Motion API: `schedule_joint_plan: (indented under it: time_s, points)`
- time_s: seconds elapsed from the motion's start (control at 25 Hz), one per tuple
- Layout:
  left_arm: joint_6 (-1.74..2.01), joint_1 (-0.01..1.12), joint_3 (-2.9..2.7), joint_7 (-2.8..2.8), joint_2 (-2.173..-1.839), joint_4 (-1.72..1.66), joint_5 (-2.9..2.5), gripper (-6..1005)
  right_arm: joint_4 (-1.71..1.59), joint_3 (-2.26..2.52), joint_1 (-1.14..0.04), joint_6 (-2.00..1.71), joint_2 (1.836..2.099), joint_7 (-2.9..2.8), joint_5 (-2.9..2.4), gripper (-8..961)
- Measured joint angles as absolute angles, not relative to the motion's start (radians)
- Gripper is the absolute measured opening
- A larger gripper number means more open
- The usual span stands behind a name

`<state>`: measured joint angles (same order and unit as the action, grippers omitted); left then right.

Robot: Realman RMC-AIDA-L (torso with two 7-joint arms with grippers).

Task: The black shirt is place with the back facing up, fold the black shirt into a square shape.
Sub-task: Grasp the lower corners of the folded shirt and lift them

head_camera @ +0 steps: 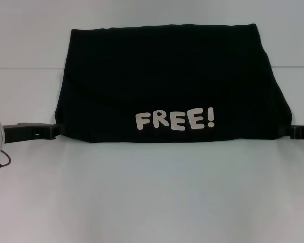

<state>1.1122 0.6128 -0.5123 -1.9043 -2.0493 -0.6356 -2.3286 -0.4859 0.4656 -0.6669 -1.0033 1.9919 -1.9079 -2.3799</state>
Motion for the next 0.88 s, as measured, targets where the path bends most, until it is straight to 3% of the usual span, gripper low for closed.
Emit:
schedule_joint_plan:
  time_s: [0.2,0.52,0.88]
  points:
    - [1.171,0.595,-0.491,-1.923,-2.050,-0.662,-2.331,12,-0.489,0.464,-0.617,-1.070,1.986,-1.856,-2.304,0]
    - [1.406,0.518,-0.403,-1.959,-2.053,-0.789,-2.351,14,-0.491,0.448,-0.478,-1.323,1.946,-1.728,-2.164,-1]
    - [1.683,0.440,-0.260,-1.945,-2.048,-0.866,-2.381,16,-0.509,0.422,-0.347,-1.586,1.930,-1.623,-2.163,4]
